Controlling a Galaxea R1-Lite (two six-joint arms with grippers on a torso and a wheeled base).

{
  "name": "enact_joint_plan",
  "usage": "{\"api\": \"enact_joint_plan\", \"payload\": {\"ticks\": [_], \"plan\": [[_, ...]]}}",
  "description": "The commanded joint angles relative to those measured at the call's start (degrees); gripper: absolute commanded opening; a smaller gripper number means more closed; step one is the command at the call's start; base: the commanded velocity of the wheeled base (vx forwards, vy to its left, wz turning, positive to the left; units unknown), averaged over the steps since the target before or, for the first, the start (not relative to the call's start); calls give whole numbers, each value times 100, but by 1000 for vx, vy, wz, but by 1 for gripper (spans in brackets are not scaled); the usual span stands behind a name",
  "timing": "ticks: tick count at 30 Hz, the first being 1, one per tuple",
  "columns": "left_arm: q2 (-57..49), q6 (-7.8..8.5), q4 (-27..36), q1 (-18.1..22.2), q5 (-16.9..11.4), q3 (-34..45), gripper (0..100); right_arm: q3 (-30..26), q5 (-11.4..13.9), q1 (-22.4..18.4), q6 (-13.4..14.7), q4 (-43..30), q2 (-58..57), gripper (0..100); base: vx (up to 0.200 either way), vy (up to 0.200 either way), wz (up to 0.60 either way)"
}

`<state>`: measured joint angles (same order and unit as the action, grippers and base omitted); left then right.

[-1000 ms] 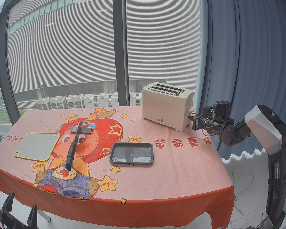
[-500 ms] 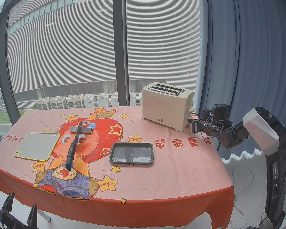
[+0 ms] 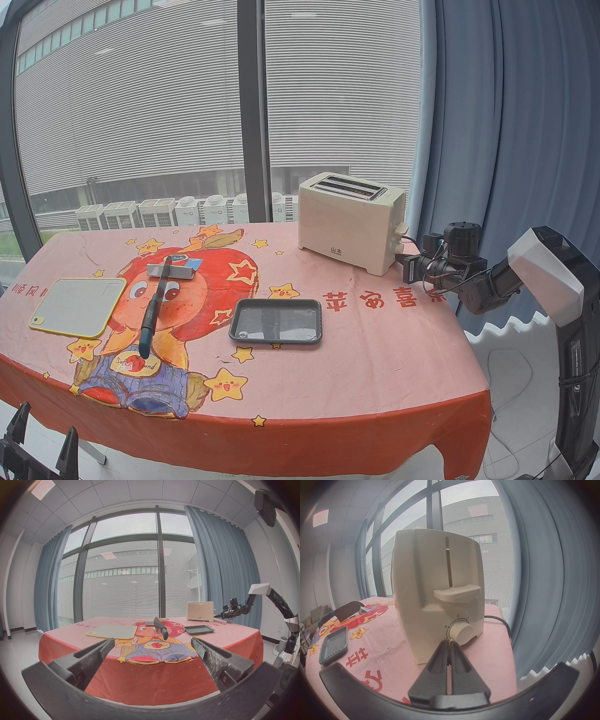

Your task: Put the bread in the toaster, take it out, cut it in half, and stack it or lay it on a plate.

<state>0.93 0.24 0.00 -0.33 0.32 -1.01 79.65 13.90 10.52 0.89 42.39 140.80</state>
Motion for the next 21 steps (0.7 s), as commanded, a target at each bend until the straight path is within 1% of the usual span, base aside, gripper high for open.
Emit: {"api": "enact_joint_plan", "payload": {"ticks": [1,12,16,21], "plan": [[-75,2,0,-2,3,101,100,-2,-1,-41,-1,-2,18,0,0,0,0],[-84,2,0,-2,3,101,100,-134,8,-33,-1,42,0,0,0,0,0],[-75,2,0,-2,3,101,100,-310,8,-15,-19,59,-62,0,0,0,0],[-75,2,0,-2,3,101,100,-372,8,20,-27,261,-70,0,0,0,0]]}}
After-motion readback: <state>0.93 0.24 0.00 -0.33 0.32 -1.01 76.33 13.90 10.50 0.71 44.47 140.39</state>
